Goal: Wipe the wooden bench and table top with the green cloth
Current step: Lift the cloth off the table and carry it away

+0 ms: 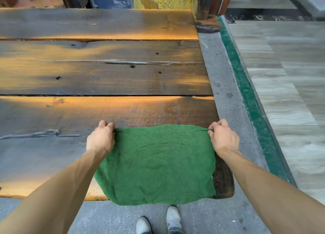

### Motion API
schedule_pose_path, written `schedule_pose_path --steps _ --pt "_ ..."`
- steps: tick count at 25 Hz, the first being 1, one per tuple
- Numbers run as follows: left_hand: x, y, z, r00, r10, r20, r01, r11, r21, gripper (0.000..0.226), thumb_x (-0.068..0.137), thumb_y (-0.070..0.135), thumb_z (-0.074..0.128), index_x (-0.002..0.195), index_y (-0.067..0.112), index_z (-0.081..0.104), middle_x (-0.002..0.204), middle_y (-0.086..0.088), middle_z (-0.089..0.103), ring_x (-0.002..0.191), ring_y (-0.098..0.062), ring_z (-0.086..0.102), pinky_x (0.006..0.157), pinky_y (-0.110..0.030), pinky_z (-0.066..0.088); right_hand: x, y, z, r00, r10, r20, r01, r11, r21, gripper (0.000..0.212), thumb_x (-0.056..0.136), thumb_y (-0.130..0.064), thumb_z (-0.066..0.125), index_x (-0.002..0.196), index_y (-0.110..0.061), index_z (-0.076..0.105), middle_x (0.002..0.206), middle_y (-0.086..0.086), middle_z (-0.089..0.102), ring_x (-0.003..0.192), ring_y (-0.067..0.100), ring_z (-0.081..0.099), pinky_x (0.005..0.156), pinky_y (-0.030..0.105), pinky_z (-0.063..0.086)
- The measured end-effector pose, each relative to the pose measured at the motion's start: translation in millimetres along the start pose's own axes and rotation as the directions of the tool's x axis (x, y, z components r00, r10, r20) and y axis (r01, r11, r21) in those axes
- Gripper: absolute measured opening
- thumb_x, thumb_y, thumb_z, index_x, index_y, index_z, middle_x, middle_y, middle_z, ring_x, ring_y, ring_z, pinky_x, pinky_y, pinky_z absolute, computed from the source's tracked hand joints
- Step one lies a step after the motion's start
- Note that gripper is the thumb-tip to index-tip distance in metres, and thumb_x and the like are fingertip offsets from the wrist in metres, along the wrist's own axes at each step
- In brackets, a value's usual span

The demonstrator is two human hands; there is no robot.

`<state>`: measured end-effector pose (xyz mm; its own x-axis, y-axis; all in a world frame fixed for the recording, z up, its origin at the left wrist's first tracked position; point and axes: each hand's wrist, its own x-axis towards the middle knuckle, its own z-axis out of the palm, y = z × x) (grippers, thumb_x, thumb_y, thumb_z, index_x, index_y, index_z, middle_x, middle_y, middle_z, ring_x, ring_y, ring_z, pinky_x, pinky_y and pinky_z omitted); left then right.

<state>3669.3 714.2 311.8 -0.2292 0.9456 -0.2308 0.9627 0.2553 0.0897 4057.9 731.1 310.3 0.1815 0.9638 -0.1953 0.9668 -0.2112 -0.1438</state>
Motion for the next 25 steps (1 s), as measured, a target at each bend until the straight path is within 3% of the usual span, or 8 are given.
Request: schedule_pose_path --steps 4,8,13,18,25 --pt "-9.1 -3.3 -11.3 0.994 -0.08 -0.079 0.069 0.989 -0.134 0.013 0.101 0.017 0.046 0.108 0.012 0.055 0.111 -0.012 0.056 0.088 -0.035 0.055 0.069 -0.043 0.046 -0.6 -4.6 -24.2 0.995 0.012 -0.096 -0.008 0.999 0.048 0.016 0.103 -0.03 0.051 0.106 -0.025 0.065 0.112 0.002 0.056 0.095 0.032 0.063 0.073 0.033 0.038" --pt "-31.0 -16.1 -39.4 0.963 -0.203 -0.178 0.149 0.949 -0.279 0.007 0.099 0.013 0.044 0.099 0.013 0.052 0.106 -0.015 0.064 0.082 -0.034 0.051 0.07 -0.042 0.044 -6.5 -18.3 -61.5 0.981 -0.017 -0.195 0.037 0.994 0.103 0.016 0.102 -0.03 0.053 0.105 -0.025 0.069 0.11 0.0 0.061 0.091 0.03 0.064 0.068 0.032 0.035" --pt "-60.8 -34.0 -116.1 0.892 -0.25 -0.377 0.099 0.921 -0.378 0.006 0.099 0.015 0.048 0.097 0.013 0.053 0.106 -0.016 0.064 0.083 -0.039 0.054 0.07 -0.044 0.044 -11.8 -47.0 -141.0 0.94 -0.078 -0.333 0.143 0.974 0.174 0.015 0.1 -0.03 0.057 0.103 -0.025 0.071 0.109 0.001 0.062 0.091 0.034 0.064 0.068 0.032 0.036" --pt "-106.4 -46.8 -217.8 0.761 -0.325 -0.562 0.048 0.891 -0.451 0.01 0.1 0.016 0.048 0.102 0.011 0.056 0.109 -0.016 0.063 0.094 -0.04 0.058 0.074 -0.043 0.043 -22.6 -96.3 -239.9 0.858 -0.123 -0.499 0.305 0.903 0.302 0.015 0.099 -0.028 0.06 0.101 -0.025 0.074 0.111 0.0 0.066 0.097 0.033 0.063 0.075 0.034 0.041" --pt "-169.8 -104.1 -381.2 0.468 -0.403 -0.786 -0.014 0.887 -0.462 0.015 0.1 0.018 0.048 0.108 0.011 0.058 0.113 -0.014 0.063 0.103 -0.038 0.057 0.082 -0.044 0.045 -41.0 -209.0 -375.0 0.682 -0.227 -0.695 0.577 0.751 0.32 0.018 0.098 -0.029 0.062 0.105 -0.021 0.076 0.115 0.005 0.067 0.101 0.034 0.063 0.082 0.038 0.05"
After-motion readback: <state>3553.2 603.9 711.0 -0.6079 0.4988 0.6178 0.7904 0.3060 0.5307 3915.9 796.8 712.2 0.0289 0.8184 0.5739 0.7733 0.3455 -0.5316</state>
